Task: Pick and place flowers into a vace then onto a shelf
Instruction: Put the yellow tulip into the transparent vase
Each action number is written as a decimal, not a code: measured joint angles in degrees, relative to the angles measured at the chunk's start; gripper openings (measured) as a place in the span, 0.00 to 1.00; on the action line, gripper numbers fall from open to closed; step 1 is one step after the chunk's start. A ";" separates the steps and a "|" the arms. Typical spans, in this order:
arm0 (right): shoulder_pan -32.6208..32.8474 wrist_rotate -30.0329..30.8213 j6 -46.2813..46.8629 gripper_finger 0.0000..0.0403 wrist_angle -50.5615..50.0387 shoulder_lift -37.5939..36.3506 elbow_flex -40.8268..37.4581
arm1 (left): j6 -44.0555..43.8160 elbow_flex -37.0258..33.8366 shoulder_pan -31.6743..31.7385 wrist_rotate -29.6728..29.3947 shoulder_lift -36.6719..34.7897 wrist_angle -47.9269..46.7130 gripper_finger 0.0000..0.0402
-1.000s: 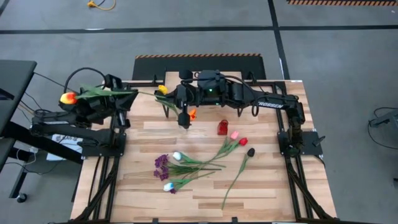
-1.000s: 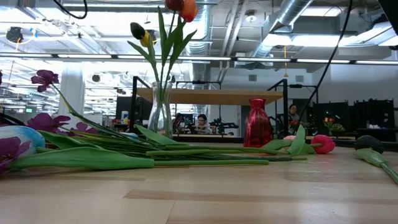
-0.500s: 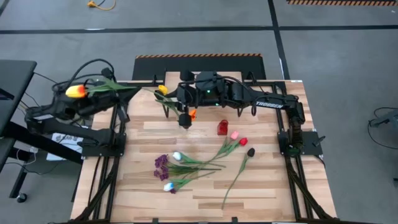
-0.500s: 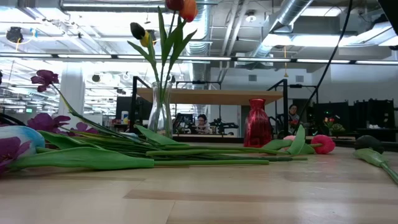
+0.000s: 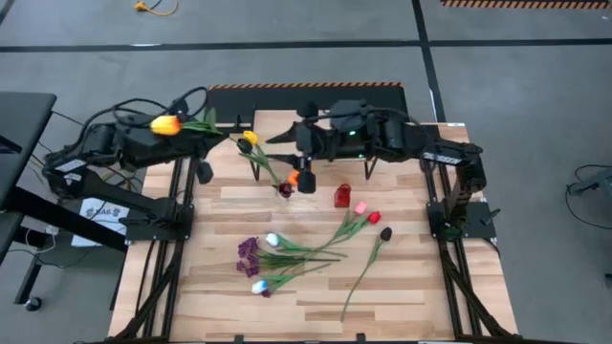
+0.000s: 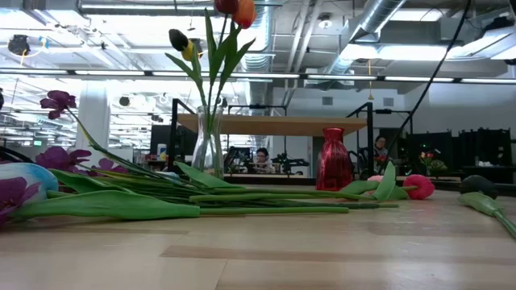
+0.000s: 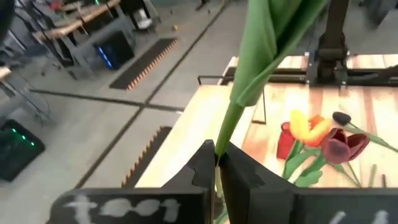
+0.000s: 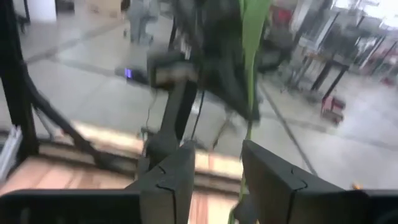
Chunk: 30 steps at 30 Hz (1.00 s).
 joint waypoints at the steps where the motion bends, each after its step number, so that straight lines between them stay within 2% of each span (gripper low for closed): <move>1: 0.01 -0.02 0.00 0.31 0.74 -0.29 0.18 | -0.56 1.46 0.03 0.11 0.95 -1.44 0.00; 3: 0.01 -0.01 0.15 0.30 -1.44 -2.06 0.01 | -1.40 3.62 0.42 1.33 3.29 -4.82 0.00; 7: -0.04 0.12 0.90 0.29 -3.75 -4.10 0.15 | -2.72 6.75 2.82 7.50 6.80 -8.26 0.00; 17: -0.15 0.19 2.99 0.29 -14.34 -5.64 0.08 | -2.78 7.28 10.34 18.38 10.47 -7.85 0.00; 22: -0.15 0.33 3.94 0.29 -17.58 -5.35 0.06 | -2.50 7.26 11.78 21.26 12.52 -6.65 0.00; 30: -0.15 0.33 4.00 0.29 -19.57 -5.32 0.07 | -2.23 7.21 11.82 22.24 15.02 -4.13 0.00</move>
